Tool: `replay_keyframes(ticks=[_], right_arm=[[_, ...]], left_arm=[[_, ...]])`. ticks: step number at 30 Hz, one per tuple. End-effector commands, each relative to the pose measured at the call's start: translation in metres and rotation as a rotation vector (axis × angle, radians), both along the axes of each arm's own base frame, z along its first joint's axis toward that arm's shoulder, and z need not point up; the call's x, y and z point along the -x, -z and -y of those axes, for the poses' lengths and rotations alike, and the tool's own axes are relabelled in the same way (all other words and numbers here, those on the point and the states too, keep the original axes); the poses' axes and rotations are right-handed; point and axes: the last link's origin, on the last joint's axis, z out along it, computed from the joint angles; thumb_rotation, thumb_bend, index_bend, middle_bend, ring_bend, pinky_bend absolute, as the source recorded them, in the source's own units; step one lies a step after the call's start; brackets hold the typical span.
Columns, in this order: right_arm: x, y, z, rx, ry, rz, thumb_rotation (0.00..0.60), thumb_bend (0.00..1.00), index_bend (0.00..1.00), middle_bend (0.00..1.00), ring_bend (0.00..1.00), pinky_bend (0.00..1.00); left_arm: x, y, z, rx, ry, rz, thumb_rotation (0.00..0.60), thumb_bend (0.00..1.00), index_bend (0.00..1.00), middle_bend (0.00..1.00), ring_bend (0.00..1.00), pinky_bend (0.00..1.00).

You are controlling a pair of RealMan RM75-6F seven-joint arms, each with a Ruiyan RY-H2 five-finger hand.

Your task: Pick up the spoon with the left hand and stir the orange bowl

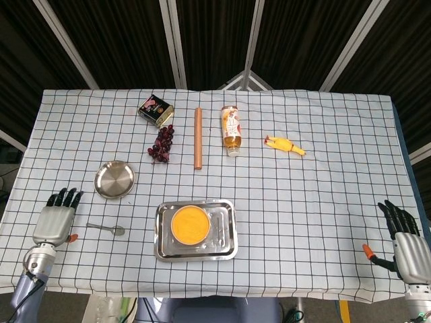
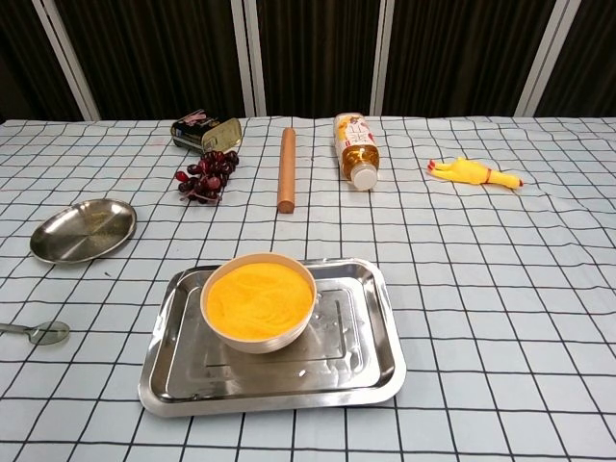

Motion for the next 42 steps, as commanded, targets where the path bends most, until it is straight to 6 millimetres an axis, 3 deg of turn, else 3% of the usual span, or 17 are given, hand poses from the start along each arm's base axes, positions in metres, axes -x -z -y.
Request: replay_keyframes(ticks=[1,4,8,22,42], right_arm=[[0.000,0.000,0.000,0.003,0.001,0.000,0.600,0.34,0.00,0.00,0.00,0.00],[0.000,-0.001,-0.001,0.006,0.001,0.000,0.600,0.34,0.00,0.00,0.00,0.00],[0.000,-0.001,-0.001,0.008,0.003,0.000,0.600,0.34,0.00,0.00,0.00,0.00],[0.001,-0.003,-0.003,0.014,0.005,0.004,0.600,0.34,0.00,0.00,0.00,0.00],[0.001,-0.003,-0.003,0.014,0.006,0.004,0.600,0.34,0.00,0.00,0.00,0.00]], left_arm=[[0.001,0.007,-0.006,0.013,0.006,-0.022,0.600,0.21,0.31,0.00,0.00,0.01],[0.003,0.015,-0.011,0.023,0.004,-0.022,0.600,0.28,0.42,0.00,0.00,0.01],[0.002,0.026,-0.012,0.056,0.003,-0.019,0.600,0.32,0.48,0.00,0.00,0.01],[-0.005,0.050,-0.010,0.087,0.045,-0.016,0.600,0.45,0.51,0.00,0.00,0.01],[-0.008,0.050,-0.007,0.092,0.043,-0.004,0.600,0.48,0.57,0.00,0.00,0.01]])
